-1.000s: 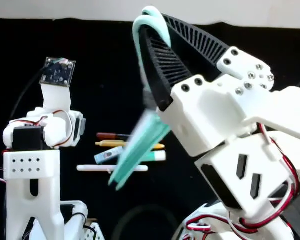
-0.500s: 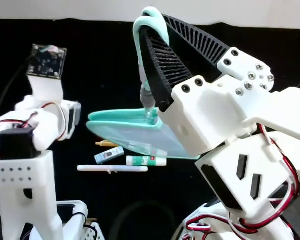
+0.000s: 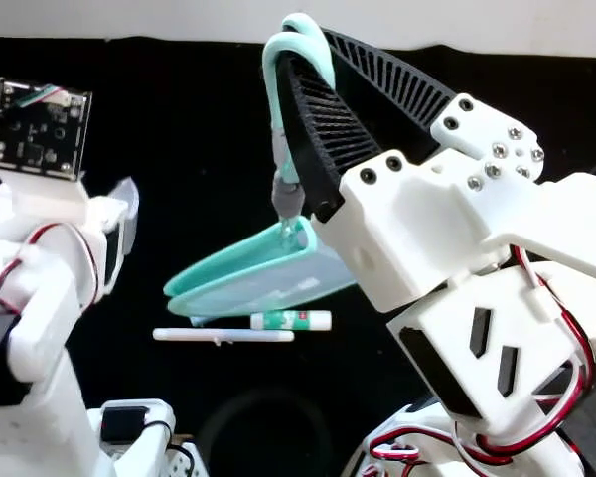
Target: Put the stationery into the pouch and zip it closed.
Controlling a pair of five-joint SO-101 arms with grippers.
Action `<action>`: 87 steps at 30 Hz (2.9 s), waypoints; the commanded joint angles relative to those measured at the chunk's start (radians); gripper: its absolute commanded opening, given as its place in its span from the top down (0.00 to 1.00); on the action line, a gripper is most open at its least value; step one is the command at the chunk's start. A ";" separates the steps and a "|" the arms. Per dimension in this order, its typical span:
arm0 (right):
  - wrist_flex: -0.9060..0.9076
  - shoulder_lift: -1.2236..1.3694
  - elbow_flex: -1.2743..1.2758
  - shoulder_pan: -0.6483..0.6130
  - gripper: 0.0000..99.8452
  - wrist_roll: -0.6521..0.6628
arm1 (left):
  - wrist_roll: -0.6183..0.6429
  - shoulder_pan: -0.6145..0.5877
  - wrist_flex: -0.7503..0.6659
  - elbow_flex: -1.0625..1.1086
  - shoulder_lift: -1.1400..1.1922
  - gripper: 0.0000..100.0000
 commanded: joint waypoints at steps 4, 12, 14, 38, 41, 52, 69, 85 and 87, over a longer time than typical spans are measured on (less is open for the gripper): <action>-0.018 -0.015 -0.012 -0.005 0.99 -0.003 | -0.048 0.133 0.058 -0.041 -0.007 0.84; -0.018 -0.015 -0.012 -0.005 0.99 -0.003 | -0.104 0.272 0.063 -0.042 -0.007 0.78; -0.016 -0.015 -0.012 -0.004 0.99 -0.003 | -0.104 0.272 0.063 -0.042 -0.007 0.74; 0.039 -0.013 -0.012 -0.004 0.99 -0.002 | -0.141 0.251 -0.097 -0.025 0.016 0.73; 0.039 -0.013 -0.012 -0.004 0.99 -0.002 | -0.209 0.228 -0.068 0.005 0.024 0.73; 0.039 0.096 -0.013 -0.004 0.99 -0.002 | -0.318 0.237 0.015 0.035 -0.051 0.73; 0.013 0.136 -0.022 -0.001 0.99 -0.002 | -0.351 0.140 -0.077 0.358 -0.059 0.73; -0.143 0.139 -0.018 0.156 0.99 -0.003 | -0.315 0.150 0.008 0.366 -0.059 0.73; -0.162 0.139 -0.016 0.156 0.99 -0.005 | -0.284 0.197 0.017 0.366 -0.059 0.73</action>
